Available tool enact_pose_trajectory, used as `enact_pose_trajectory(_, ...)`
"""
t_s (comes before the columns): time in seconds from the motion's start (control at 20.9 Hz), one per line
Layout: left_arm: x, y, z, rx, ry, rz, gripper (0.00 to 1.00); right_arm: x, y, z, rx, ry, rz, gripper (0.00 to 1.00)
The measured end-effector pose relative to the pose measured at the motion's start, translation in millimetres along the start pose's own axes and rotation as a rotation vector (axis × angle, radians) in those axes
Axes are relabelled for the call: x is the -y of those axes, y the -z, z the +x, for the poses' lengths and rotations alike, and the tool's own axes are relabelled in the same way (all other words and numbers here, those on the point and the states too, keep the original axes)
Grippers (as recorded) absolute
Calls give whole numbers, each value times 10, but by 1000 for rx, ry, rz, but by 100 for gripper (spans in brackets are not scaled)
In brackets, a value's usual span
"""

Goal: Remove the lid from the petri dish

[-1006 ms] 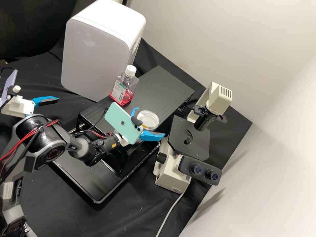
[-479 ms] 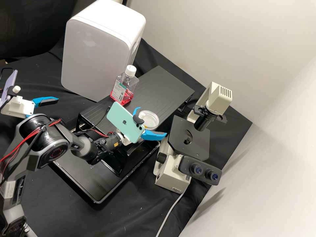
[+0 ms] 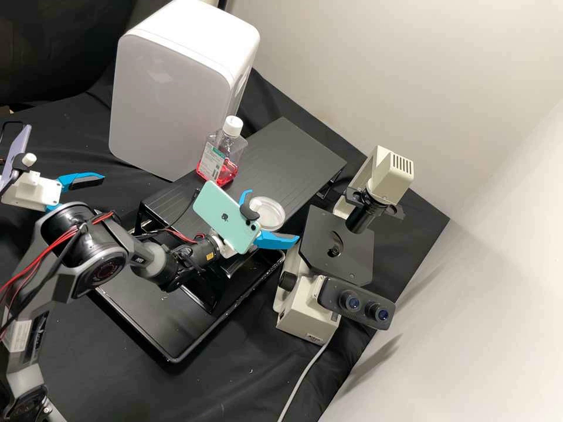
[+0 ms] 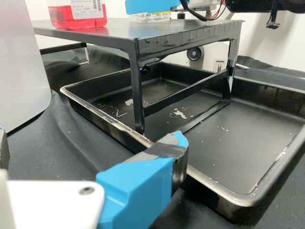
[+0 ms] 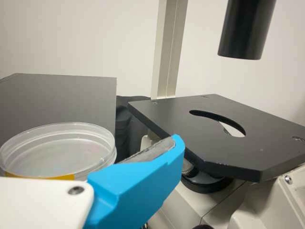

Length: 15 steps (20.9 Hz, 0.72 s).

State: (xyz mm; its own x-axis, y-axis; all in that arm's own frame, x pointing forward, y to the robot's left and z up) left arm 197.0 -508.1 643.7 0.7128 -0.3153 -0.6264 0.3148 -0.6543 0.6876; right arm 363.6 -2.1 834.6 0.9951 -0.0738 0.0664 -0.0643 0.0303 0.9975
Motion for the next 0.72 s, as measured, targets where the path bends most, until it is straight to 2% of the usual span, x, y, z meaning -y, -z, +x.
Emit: enact_pose_trajectory(0.72,1,-2,0,1,0,0,100,11,-11,9,3,3,0,0)
